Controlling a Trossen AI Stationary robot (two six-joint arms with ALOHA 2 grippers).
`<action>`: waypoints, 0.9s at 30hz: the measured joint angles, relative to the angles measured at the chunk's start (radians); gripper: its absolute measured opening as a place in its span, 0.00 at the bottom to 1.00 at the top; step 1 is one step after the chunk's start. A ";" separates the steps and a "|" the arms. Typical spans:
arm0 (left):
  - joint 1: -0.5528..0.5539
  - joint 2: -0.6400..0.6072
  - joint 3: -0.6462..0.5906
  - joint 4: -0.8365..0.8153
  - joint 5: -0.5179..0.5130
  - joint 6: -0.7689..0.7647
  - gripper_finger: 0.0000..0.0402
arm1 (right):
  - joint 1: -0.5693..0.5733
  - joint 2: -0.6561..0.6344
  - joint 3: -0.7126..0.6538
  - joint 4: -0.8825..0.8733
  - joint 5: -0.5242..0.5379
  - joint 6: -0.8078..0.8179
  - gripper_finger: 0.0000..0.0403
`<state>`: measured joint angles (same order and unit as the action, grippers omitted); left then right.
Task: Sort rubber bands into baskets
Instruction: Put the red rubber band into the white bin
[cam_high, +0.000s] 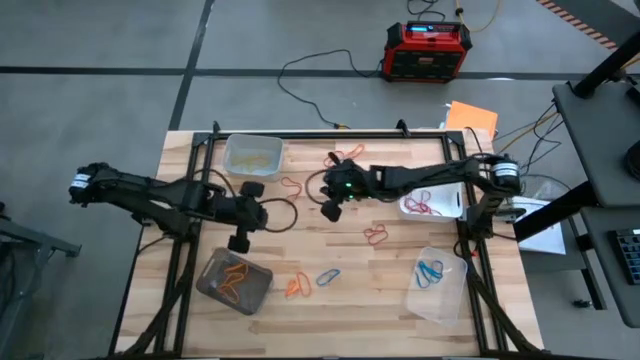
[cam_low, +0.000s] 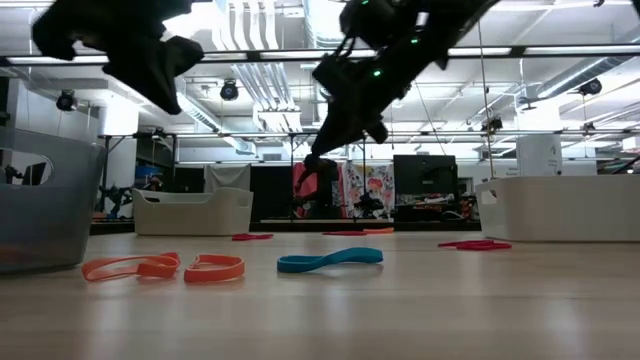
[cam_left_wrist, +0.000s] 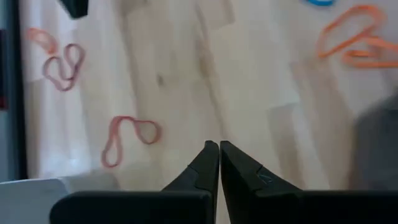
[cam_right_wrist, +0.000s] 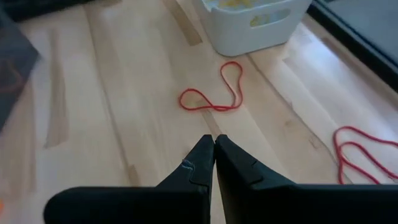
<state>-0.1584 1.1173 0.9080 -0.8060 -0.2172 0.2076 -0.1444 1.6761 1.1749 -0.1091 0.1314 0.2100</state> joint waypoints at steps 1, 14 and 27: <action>0.003 -0.020 -0.014 0.004 0.011 0.002 0.00 | 0.000 0.027 0.031 -0.030 0.000 0.000 0.02; 0.008 -0.376 -0.211 0.199 -0.120 0.007 0.00 | 0.000 0.280 0.318 -0.094 0.000 0.026 0.02; 0.008 -0.491 -0.227 0.267 -0.167 0.018 0.00 | -0.015 0.496 0.464 -0.075 0.067 0.120 0.02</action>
<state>-0.1505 0.6266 0.6810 -0.5388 -0.3840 0.2260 -0.1594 2.1721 1.6393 -0.1840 0.1984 0.3298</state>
